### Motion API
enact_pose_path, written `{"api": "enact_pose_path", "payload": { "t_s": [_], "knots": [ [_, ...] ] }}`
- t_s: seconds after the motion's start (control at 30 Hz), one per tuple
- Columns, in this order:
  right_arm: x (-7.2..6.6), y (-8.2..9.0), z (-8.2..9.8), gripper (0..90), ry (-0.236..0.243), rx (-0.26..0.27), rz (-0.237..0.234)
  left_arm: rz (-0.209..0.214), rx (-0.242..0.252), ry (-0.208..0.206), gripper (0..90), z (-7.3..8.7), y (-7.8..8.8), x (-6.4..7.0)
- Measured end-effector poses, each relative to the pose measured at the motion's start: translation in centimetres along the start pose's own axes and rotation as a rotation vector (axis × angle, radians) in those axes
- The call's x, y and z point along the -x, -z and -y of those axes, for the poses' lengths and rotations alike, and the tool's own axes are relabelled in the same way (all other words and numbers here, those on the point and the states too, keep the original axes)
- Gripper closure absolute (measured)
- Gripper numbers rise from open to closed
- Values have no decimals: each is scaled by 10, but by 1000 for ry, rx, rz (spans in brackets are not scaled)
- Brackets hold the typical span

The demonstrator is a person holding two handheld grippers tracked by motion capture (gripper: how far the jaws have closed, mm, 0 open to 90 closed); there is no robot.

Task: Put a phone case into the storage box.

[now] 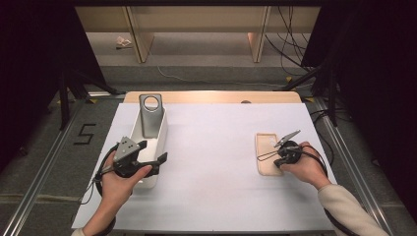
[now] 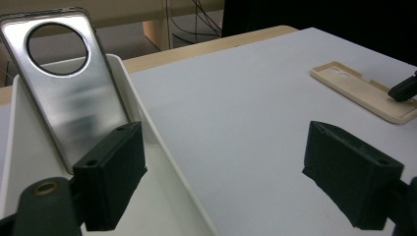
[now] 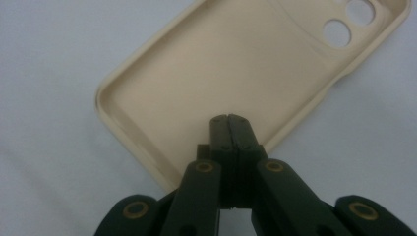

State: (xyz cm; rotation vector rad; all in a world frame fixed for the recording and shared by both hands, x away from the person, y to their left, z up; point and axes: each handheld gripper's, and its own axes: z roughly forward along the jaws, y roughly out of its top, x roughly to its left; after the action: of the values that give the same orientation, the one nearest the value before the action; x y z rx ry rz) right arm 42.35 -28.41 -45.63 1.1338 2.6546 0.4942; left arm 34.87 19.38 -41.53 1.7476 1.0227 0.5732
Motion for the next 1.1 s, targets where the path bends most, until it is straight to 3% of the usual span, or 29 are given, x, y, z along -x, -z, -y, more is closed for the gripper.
{"api": "enact_pose_path", "payload": {
  "t_s": [0.43,0.67,0.83,1.1],
  "knots": [
    [0,3,0,898,-1,15,13,-3,-16,-13,150,2,0,2],
    [2,8,-1,804,44,30,23,1,-17,-17,150,3,-1,2],
    [2,13,-5,645,162,37,45,4,-14,-17,150,2,-1,2],
    [-1,22,-8,417,348,-19,-32,5,-14,-17,150,2,-1,2]
  ]
}}
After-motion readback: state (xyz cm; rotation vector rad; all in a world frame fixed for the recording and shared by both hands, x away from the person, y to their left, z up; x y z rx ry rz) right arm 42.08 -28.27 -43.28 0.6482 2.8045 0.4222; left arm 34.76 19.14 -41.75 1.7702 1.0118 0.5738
